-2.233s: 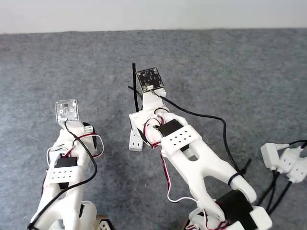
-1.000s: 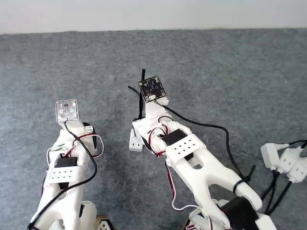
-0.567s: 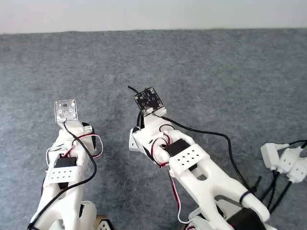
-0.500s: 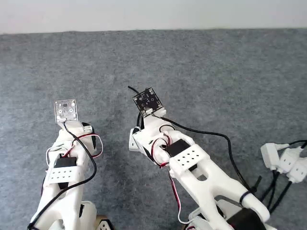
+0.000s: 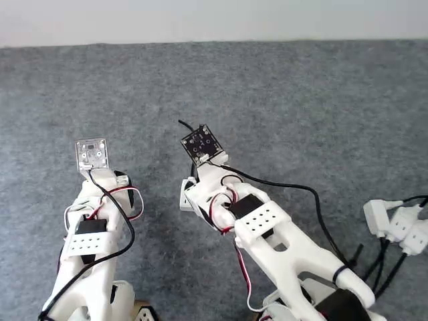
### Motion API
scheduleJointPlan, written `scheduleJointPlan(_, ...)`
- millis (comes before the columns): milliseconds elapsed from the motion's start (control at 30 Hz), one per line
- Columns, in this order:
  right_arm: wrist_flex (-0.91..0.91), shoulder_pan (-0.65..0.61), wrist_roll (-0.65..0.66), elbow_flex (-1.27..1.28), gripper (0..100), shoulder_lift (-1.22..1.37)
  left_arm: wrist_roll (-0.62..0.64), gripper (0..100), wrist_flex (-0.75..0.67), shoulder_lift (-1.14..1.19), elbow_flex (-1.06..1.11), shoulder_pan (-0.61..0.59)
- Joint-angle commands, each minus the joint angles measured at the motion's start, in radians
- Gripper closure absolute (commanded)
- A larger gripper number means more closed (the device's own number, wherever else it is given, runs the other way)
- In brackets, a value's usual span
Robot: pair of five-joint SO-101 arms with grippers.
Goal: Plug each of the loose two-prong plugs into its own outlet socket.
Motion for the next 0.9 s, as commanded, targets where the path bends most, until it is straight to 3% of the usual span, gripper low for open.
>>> scheduleJointPlan(0, 0.111, -0.007, 0.012, -0.083, 99.0, 0.047, 0.003, 99, -0.025, -0.026, -0.008, -0.003)
scheduleJointPlan(467, 0.390, -0.036, 0.018, -0.514, 99.1, 0.318, 0.003, 99, -0.025, -0.026, -0.008, -0.003)
scheduleJointPlan(867, 0.426, -0.033, 0.048, -0.574, 99.1, 0.311, 0.003, 99, -0.028, -0.026, -0.010, -0.003)
